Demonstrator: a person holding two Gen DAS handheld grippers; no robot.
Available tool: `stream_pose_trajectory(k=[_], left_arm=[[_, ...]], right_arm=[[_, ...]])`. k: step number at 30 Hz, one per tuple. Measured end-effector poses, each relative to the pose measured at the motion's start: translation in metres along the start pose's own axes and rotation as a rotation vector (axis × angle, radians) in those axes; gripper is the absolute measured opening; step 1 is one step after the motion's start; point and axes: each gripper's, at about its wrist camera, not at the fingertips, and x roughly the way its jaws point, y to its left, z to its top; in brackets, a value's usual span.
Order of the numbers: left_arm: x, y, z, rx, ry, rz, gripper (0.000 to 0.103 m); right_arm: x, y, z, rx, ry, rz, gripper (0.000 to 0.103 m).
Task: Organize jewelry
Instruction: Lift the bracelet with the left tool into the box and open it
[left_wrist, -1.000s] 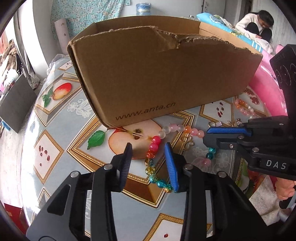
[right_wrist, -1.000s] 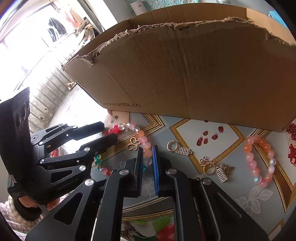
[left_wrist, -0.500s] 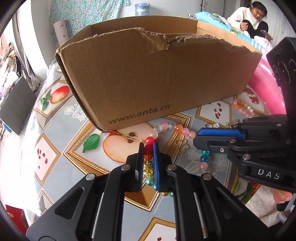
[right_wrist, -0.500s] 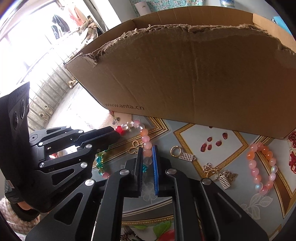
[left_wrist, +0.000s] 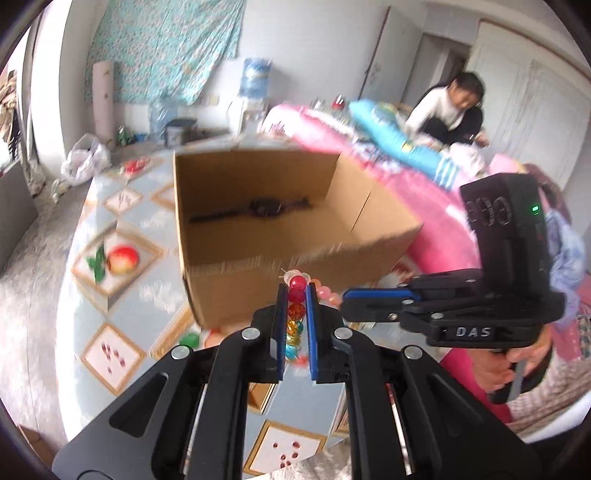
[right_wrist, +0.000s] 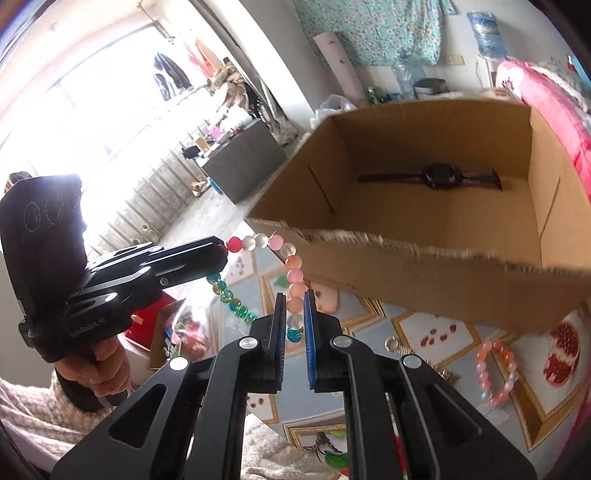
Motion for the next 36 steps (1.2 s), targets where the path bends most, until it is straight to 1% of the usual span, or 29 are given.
stream_pose_trajectory(k=[2, 4, 6, 8, 10, 12, 14, 15, 16, 18, 20, 22, 24, 28, 31, 34, 36], left_arm=[[-0.014, -0.001, 0.022, 0.02, -0.055, -0.033, 0.008], [-0.019, 0.001, 0.043, 0.036, -0.098, -0.033, 0.008], [-0.011, 0.002, 0.063, 0.061, -0.127, 0.007, 0.009], [0.005, 0.009, 0.078, 0.068, -0.127, 0.047, 0.009], [0.03, 0.016, 0.087, 0.075, -0.101, 0.078, 0.009], [0.06, 0.029, 0.093, 0.07, -0.042, 0.106, 0.009], [0.091, 0.04, 0.093, 0.062, 0.037, 0.122, 0.009], [0.1, 0.047, 0.091, 0.059, 0.074, 0.127, 0.009], [0.112, 0.052, 0.088, 0.053, 0.119, 0.126, 0.009], [0.128, 0.059, 0.082, 0.047, 0.189, 0.144, 0.009], [0.142, 0.063, 0.079, 0.057, 0.241, 0.166, 0.009], [0.148, 0.063, 0.076, 0.073, 0.277, 0.186, 0.009], [0.155, 0.064, 0.078, 0.089, 0.305, 0.21, 0.009], [0.161, 0.062, 0.08, 0.116, 0.331, 0.256, 0.009], [0.16, 0.062, 0.082, 0.121, 0.323, 0.282, 0.013], [0.152, 0.064, 0.081, 0.102, 0.288, 0.289, 0.013], [0.141, 0.064, 0.08, 0.082, 0.246, 0.272, 0.013]], right_arm=[[-0.012, 0.008, 0.024, -0.036, -0.036, 0.024, 0.009], [-0.017, 0.01, 0.049, -0.067, -0.058, 0.03, 0.009], [-0.015, 0.009, 0.073, -0.091, -0.07, 0.002, 0.009], [-0.004, 0.001, 0.097, -0.085, -0.054, -0.008, 0.009], [0.014, -0.012, 0.115, -0.068, -0.013, -0.029, 0.009], [0.034, -0.03, 0.123, -0.038, 0.047, -0.037, 0.009], [0.057, -0.049, 0.125, -0.006, 0.119, -0.053, 0.01], [0.07, -0.057, 0.124, 0.0, 0.17, -0.055, 0.009], [0.078, -0.062, 0.124, 0.008, 0.203, -0.06, 0.01], [0.095, -0.069, 0.125, 0.009, 0.274, -0.079, 0.01], [0.109, -0.074, 0.126, 0.011, 0.332, -0.099, 0.01], [0.123, -0.08, 0.13, 0.023, 0.385, -0.093, 0.01], [0.135, -0.086, 0.134, 0.038, 0.427, -0.11, 0.01], [0.155, -0.095, 0.141, 0.074, 0.482, -0.123, 0.011], [0.16, -0.098, 0.144, 0.092, 0.477, -0.128, 0.011], [0.16, -0.098, 0.146, 0.1, 0.451, -0.127, 0.011], [0.159, -0.097, 0.147, 0.102, 0.438, -0.128, 0.011]])
